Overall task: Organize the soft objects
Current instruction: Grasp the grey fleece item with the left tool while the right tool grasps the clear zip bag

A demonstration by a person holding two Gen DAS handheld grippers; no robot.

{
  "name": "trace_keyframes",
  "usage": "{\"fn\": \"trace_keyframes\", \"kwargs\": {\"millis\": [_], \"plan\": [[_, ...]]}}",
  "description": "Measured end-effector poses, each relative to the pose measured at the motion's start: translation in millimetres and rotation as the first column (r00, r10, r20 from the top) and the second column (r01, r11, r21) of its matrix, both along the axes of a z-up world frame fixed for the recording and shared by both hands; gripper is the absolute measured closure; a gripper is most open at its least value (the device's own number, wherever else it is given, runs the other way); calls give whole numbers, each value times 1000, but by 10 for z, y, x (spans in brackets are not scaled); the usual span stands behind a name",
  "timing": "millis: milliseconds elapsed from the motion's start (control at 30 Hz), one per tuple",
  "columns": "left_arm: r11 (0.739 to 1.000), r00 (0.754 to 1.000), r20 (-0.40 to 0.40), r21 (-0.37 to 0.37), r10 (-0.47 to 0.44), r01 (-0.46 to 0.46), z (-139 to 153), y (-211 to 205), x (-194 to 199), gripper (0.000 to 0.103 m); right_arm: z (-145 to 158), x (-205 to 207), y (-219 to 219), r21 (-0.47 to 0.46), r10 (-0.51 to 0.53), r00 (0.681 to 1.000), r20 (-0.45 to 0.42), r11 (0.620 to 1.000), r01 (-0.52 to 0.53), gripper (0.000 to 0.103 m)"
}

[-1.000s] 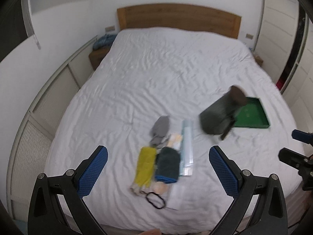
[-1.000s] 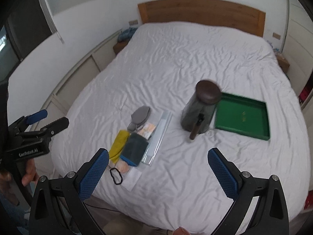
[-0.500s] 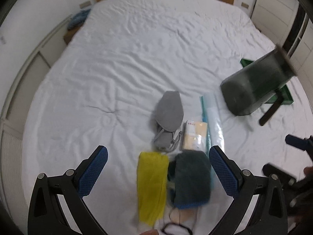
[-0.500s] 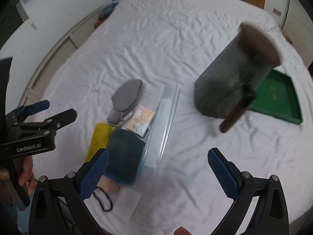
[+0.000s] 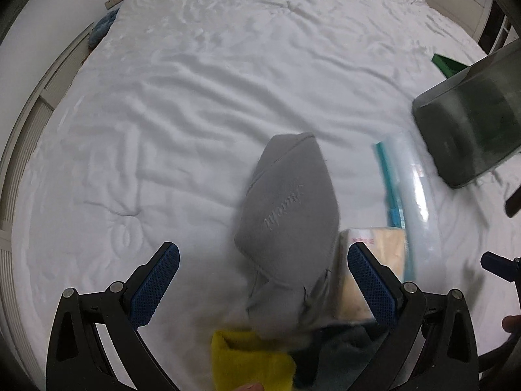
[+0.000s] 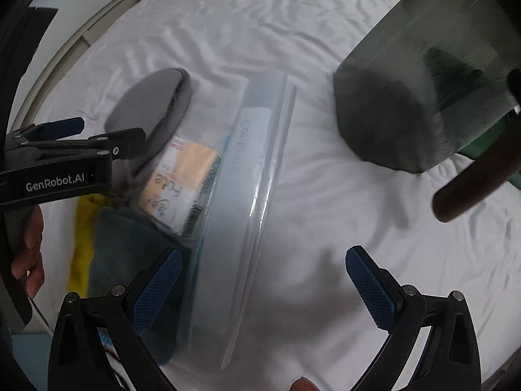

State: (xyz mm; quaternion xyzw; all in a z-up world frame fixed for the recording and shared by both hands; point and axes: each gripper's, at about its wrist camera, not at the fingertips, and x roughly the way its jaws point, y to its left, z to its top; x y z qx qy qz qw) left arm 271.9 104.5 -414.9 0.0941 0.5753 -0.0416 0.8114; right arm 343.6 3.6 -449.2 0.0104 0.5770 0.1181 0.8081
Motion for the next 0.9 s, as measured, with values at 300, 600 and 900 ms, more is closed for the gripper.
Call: {"fn": "trace_keyframes", "kwargs": {"millis": [300,600,900], "plan": [[1000,999,-45,14,16,-15,-243,32,186,2,-376,145,110,-28,-7,1000,-17,1000,6,1],[998,995,-89,46,34,-29,-419,80,367,2,-597,250,290,-79,6,1000,-27,997,-8,8],[998,994,-106,68,26,-18,-498,-2,396,3,-709,284,510,-122,43,999,-13,992,-45,28]]}}
